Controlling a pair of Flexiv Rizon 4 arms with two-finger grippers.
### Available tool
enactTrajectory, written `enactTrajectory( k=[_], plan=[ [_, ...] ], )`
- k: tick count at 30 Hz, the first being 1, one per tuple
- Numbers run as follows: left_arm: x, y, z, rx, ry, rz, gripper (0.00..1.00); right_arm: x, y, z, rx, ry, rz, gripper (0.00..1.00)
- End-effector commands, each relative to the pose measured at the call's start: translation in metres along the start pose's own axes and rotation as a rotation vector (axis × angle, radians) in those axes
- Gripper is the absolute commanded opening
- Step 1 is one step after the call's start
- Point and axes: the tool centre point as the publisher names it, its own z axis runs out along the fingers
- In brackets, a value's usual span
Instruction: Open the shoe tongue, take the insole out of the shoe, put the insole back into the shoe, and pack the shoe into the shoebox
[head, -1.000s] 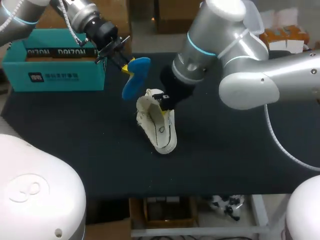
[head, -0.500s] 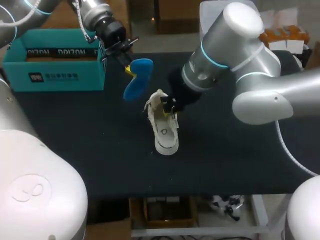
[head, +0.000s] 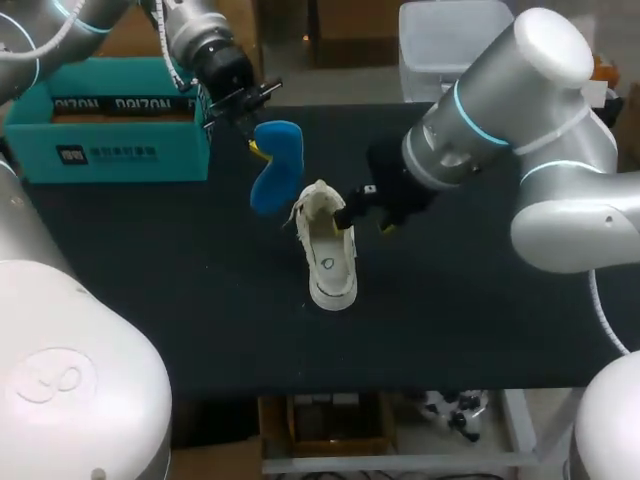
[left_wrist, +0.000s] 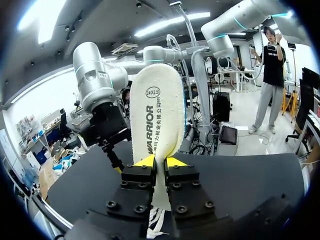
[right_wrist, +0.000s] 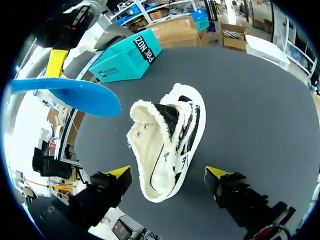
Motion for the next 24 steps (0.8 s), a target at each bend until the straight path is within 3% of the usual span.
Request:
enactTrajectory(
  k=[1, 11, 13, 17, 24],
  plan=[
    [0.003, -0.006, 0.008, -0.018, -0.016, 0.001, 0.00, -0.005, -0.008, -0.010, -0.050, 0.014, -0.001, 1.00],
    [0.003, -0.006, 0.008, -0.018, -0.016, 0.001, 0.00, -0.005, -0.008, -0.010, -0.050, 0.014, -0.001, 1.00],
    [0.013, -0.008, 0.014, 0.015, -0.021, -0.004, 0.00, -0.011, -0.002, -0.014, 0.003, 0.057, 0.050, 1.00],
    [0.022, -0.017, 0.029, 0.062, -0.028, 0.025, 0.00, -0.014, 0.000, -0.025, 0.029, 0.114, 0.132, 1.00],
    [0.025, -0.032, 0.040, 0.164, -0.042, 0.094, 0.00, -0.016, -0.004, -0.037, 0.104, 0.181, 0.300, 1.00]
  ],
)
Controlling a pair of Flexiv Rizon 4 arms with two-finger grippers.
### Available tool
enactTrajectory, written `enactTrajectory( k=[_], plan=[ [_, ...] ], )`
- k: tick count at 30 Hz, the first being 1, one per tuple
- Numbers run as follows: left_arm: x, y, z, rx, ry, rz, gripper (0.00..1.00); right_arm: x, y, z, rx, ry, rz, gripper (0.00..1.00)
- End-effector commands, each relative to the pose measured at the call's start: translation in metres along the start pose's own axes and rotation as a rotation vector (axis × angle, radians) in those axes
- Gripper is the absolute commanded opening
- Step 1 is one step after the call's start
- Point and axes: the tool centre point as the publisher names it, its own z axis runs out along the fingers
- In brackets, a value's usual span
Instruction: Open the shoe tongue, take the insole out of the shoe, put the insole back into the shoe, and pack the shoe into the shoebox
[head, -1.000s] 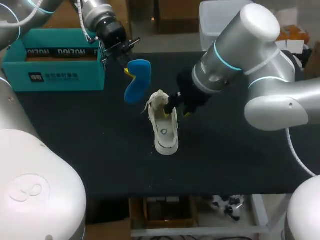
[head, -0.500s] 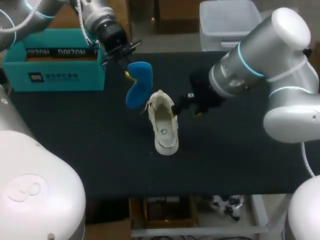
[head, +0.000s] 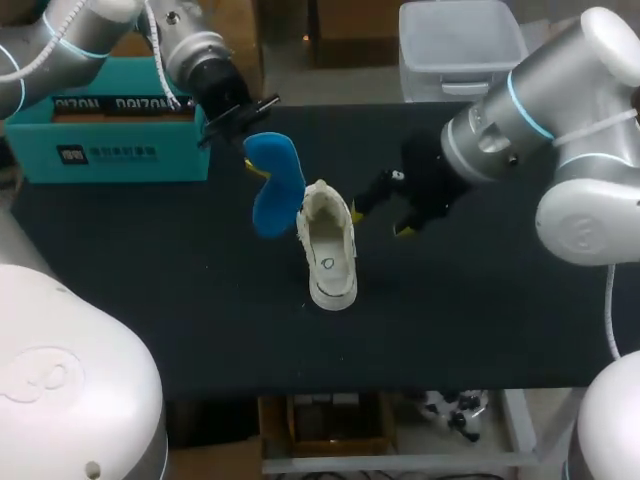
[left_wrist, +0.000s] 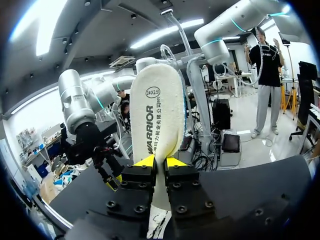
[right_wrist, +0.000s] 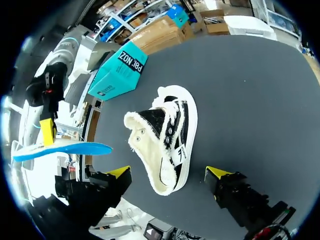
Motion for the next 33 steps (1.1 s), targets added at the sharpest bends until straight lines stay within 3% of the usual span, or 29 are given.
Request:
enactTrajectory(
  k=[1, 6, 18, 19, 20, 21, 26, 33],
  plan=[
    [0.003, 0.000, 0.010, 0.043, -0.024, 0.028, 0.00, -0.002, 0.001, -0.018, 0.099, 0.034, 0.078, 1.00],
    [-0.003, -0.007, 0.019, 0.081, -0.009, 0.058, 0.00, 0.001, -0.003, -0.027, 0.146, 0.079, 0.180, 1.00],
    [-0.017, -0.014, 0.019, 0.238, 0.033, 0.118, 0.00, 0.001, -0.003, -0.027, 0.146, 0.079, 0.180, 1.00],
    [-0.017, -0.015, 0.020, 0.241, 0.038, 0.120, 0.00, -0.001, -0.001, -0.027, 0.188, 0.125, 0.258, 1.00],
    [-0.018, -0.016, 0.021, 0.242, 0.041, 0.121, 0.00, -0.003, -0.001, -0.027, 0.194, 0.101, 0.306, 1.00],
    [-0.018, -0.016, 0.021, 0.243, 0.043, 0.122, 0.00, -0.004, 0.000, -0.028, 0.206, 0.148, 0.372, 1.00],
    [-0.018, -0.019, 0.024, 0.261, 0.047, 0.128, 0.00, -0.001, -0.007, -0.031, 0.309, 0.206, 0.661, 1.00],
    [-0.017, -0.021, 0.027, 0.275, 0.060, 0.136, 0.00, 0.010, -0.017, -0.039, 0.379, 0.207, 0.854, 1.00]
  ],
)
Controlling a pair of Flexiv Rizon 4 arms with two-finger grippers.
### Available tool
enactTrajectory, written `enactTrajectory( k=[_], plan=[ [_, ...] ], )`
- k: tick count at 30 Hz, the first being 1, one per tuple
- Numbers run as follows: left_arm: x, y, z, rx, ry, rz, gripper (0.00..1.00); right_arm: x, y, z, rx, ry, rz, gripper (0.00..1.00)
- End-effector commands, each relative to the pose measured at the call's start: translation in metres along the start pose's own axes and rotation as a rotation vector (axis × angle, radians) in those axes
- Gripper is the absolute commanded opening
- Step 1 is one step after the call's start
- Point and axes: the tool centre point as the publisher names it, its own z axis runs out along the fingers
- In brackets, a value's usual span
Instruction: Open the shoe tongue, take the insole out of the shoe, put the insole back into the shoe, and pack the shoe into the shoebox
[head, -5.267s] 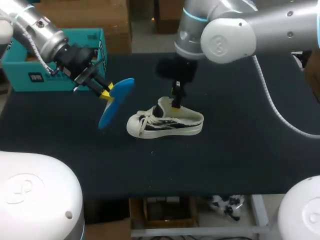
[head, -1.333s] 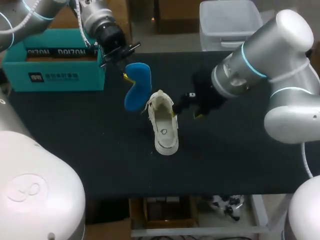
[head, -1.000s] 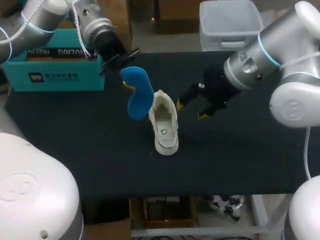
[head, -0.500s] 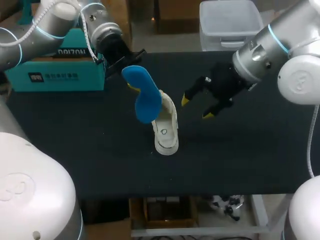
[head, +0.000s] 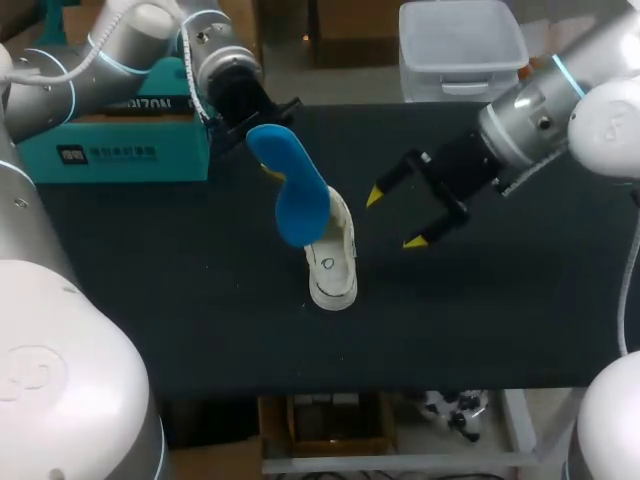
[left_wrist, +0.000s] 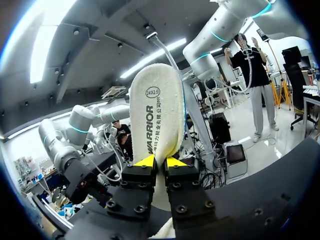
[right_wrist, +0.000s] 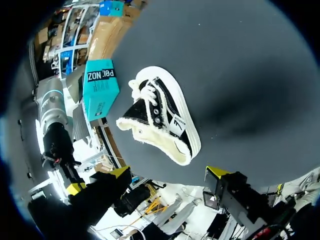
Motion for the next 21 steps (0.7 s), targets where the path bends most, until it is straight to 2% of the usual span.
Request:
enactTrajectory(
  k=[1, 4, 14, 21],
  plan=[
    [0.000, 0.003, 0.000, 0.038, 0.006, 0.007, 0.00, 0.000, -0.004, -0.006, 0.113, 0.029, 0.312, 1.00],
    [0.000, 0.003, 0.002, 0.045, 0.010, 0.010, 0.00, 0.002, -0.009, -0.008, 0.120, 0.003, 0.400, 1.00],
    [-0.010, -0.003, -0.003, 0.136, -0.036, -0.037, 0.00, 0.002, -0.009, -0.008, 0.120, 0.003, 0.400, 1.00],
    [-0.018, -0.008, -0.001, 0.155, -0.046, -0.041, 0.00, 0.002, -0.009, -0.008, 0.120, 0.003, 0.400, 1.00]
  ],
)
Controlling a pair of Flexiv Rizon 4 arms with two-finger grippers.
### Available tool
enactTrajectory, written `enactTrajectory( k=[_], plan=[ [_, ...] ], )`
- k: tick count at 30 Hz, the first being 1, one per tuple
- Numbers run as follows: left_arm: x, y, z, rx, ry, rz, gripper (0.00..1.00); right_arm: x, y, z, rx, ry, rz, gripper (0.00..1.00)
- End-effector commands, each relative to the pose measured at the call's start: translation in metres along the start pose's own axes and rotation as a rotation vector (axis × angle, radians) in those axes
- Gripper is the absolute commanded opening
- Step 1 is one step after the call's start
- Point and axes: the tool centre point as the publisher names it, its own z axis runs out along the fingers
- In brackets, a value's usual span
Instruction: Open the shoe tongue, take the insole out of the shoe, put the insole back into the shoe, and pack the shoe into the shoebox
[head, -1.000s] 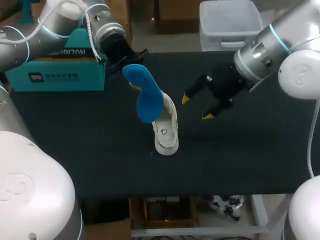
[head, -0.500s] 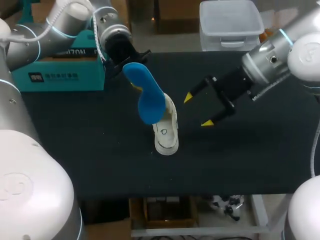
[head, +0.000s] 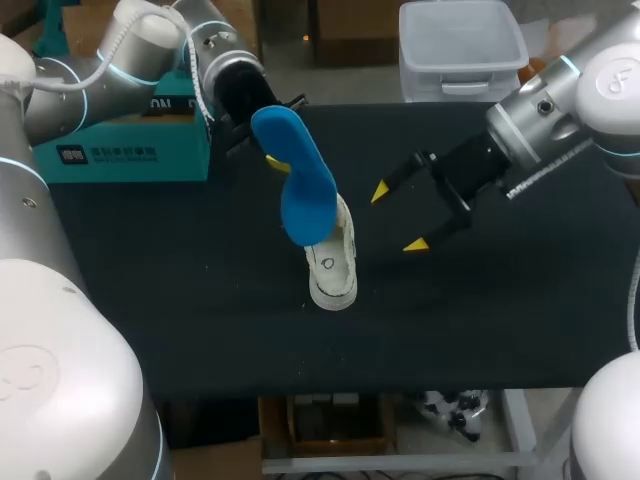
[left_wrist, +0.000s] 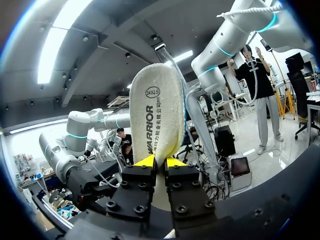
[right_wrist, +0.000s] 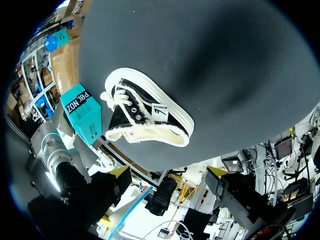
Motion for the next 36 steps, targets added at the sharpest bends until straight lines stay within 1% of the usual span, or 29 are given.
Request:
enactTrajectory(
  k=[1, 3, 6, 8, 11, 13, 14, 15, 16, 18, 20, 22, 24, 26, 28, 30, 32, 35, 36],
  plan=[
    [-0.005, 0.004, -0.003, 0.048, 0.005, -0.001, 0.00, -0.001, 0.001, -0.001, 0.004, -0.001, -0.001, 1.00],
    [-0.007, 0.005, -0.002, 0.043, 0.008, -0.002, 0.00, 0.001, 0.001, -0.002, 0.015, 0.059, -0.001, 1.00],
    [-0.007, 0.007, 0.000, 0.015, 0.025, 0.005, 0.00, 0.003, 0.001, 0.000, 0.019, 0.122, -0.015, 1.00],
    [-0.006, 0.008, 0.002, -0.017, 0.044, 0.033, 0.00, 0.004, 0.003, 0.005, 0.041, 0.150, -0.029, 1.00],
    [-0.003, 0.012, 0.005, -0.082, 0.076, 0.068, 0.00, -0.001, 0.009, 0.014, 0.069, 0.176, 0.003, 1.00],
    [-0.002, 0.016, 0.009, -0.133, 0.114, 0.103, 0.00, -0.003, 0.012, 0.019, 0.091, 0.182, 0.023, 1.00],
    [-0.001, 0.019, 0.011, -0.155, 0.139, 0.110, 0.00, -0.003, 0.014, 0.022, 0.104, 0.190, 0.026, 1.00],
    [0.001, 0.021, 0.013, -0.171, 0.173, 0.140, 0.00, -0.003, 0.015, 0.024, 0.117, 0.192, 0.030, 1.00],
    [0.003, 0.022, 0.015, -0.188, 0.174, 0.151, 0.00, -0.003, 0.017, 0.027, 0.124, 0.191, 0.042, 1.00],
    [0.007, 0.026, 0.020, -0.217, 0.213, 0.191, 0.00, -0.003, 0.019, 0.030, 0.137, 0.199, 0.046, 1.00],
    [0.011, 0.031, 0.028, -0.281, 0.245, 0.214, 0.00, 0.000, 0.019, 0.035, 0.159, 0.208, 0.043, 1.00],
    [0.013, 0.036, 0.035, -0.352, 0.251, 0.233, 0.00, 0.001, 0.019, 0.037, 0.164, 0.212, 0.052, 1.00],
    [0.016, 0.039, 0.041, -0.394, 0.267, 0.258, 0.00, 0.003, 0.017, 0.039, 0.170, 0.214, 0.056, 1.00],
    [0.017, 0.046, 0.050, -0.479, 0.280, 0.281, 0.00, 0.005, 0.015, 0.042, 0.184, 0.217, 0.057, 1.00],
    [0.019, 0.052, 0.057, -0.543, 0.293, 0.298, 0.00, 0.006, 0.014, 0.045, 0.189, 0.216, 0.065, 1.00],
    [0.020, 0.058, 0.062, -0.577, 0.311, 0.312, 0.00, 0.007, 0.012, 0.047, 0.195, 0.213, 0.078, 1.00],
    [0.019, 0.062, 0.065, -0.625, 0.310, 0.324, 0.00, 0.007, 0.010, 0.049, 0.197, 0.214, 0.087, 1.00],
    [0.019, 0.069, 0.067, -0.669, 0.310, 0.335, 0.00, 0.007, 0.007, 0.051, 0.199, 0.214, 0.102, 1.00],
    [0.019, 0.071, 0.068, -0.677, 0.307, 0.336, 0.00, 0.008, 0.006, 0.051, 0.201, 0.216, 0.104, 0.98]
  ],
)
